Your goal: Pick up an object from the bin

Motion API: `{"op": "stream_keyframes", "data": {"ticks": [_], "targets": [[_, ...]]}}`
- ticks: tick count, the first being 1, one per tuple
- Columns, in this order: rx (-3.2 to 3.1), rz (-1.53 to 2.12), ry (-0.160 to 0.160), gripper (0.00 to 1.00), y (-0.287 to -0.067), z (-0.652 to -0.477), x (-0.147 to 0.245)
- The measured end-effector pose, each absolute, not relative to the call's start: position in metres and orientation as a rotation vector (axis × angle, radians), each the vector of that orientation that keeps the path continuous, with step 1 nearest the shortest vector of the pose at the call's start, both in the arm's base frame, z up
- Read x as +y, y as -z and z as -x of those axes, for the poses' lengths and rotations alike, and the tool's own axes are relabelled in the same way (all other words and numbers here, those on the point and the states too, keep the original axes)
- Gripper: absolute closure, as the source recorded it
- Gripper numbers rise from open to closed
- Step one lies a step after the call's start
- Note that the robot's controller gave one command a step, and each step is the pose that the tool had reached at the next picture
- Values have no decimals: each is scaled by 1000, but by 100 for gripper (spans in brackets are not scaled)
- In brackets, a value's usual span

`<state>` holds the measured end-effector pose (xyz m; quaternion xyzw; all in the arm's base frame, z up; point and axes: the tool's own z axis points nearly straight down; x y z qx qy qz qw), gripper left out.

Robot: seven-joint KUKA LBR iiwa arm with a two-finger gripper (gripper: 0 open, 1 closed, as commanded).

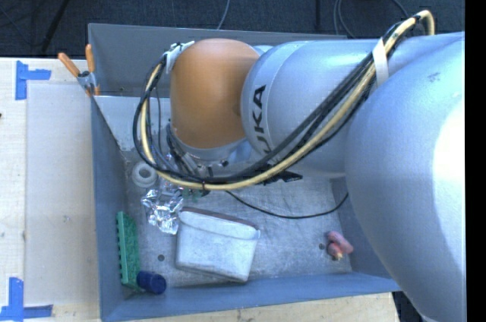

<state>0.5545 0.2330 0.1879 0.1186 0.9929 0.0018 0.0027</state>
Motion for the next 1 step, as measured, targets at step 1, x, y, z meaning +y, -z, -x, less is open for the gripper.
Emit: {"op": "stream_keyframes", "data": {"ticks": [1], "targets": [[3120, -370, 0, 100, -191, -555, 233]]}}
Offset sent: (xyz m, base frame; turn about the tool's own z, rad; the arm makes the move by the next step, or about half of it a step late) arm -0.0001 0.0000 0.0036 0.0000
